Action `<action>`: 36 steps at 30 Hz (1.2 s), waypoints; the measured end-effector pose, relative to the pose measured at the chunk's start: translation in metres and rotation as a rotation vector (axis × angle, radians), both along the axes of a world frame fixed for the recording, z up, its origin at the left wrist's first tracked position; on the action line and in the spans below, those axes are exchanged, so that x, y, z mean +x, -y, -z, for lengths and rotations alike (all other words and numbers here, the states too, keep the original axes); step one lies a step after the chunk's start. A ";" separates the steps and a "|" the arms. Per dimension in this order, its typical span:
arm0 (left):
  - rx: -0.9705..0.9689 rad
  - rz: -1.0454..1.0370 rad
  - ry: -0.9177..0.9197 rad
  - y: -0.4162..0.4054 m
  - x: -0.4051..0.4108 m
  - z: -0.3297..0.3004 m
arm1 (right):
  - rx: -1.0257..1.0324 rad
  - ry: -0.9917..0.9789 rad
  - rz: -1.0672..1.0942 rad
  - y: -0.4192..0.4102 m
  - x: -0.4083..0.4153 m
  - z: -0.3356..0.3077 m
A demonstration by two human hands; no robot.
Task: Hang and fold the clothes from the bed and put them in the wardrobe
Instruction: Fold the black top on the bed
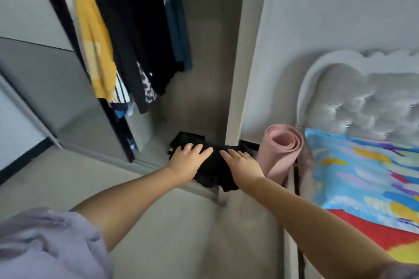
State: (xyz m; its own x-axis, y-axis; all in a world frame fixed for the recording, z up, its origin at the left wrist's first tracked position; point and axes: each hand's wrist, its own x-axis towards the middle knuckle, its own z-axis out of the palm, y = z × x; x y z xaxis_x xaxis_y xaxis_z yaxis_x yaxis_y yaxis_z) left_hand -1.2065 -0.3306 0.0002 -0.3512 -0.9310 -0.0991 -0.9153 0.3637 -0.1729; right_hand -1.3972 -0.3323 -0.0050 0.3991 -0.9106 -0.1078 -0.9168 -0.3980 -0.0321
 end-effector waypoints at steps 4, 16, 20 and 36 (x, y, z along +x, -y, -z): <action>0.039 -0.048 0.019 0.030 0.096 0.007 | 0.050 0.037 -0.039 0.040 0.098 0.018; 0.190 -0.036 0.022 0.146 0.185 0.067 | 0.236 0.005 -0.022 0.154 0.187 0.078; 0.239 -0.034 0.027 0.210 0.188 0.098 | 0.296 0.015 0.003 0.214 0.190 0.108; 0.111 0.148 -0.077 0.541 0.089 0.314 | 0.038 -0.072 0.263 0.501 0.105 0.302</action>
State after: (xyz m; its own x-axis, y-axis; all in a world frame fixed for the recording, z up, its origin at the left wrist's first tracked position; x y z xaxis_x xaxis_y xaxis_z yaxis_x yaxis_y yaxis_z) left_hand -1.1177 -0.8711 -0.3134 -0.4941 -0.8535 -0.1655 -0.8593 0.5083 -0.0560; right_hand -1.2925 -0.8333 -0.3075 0.1397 -0.9766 -0.1638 -0.9889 -0.1459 0.0267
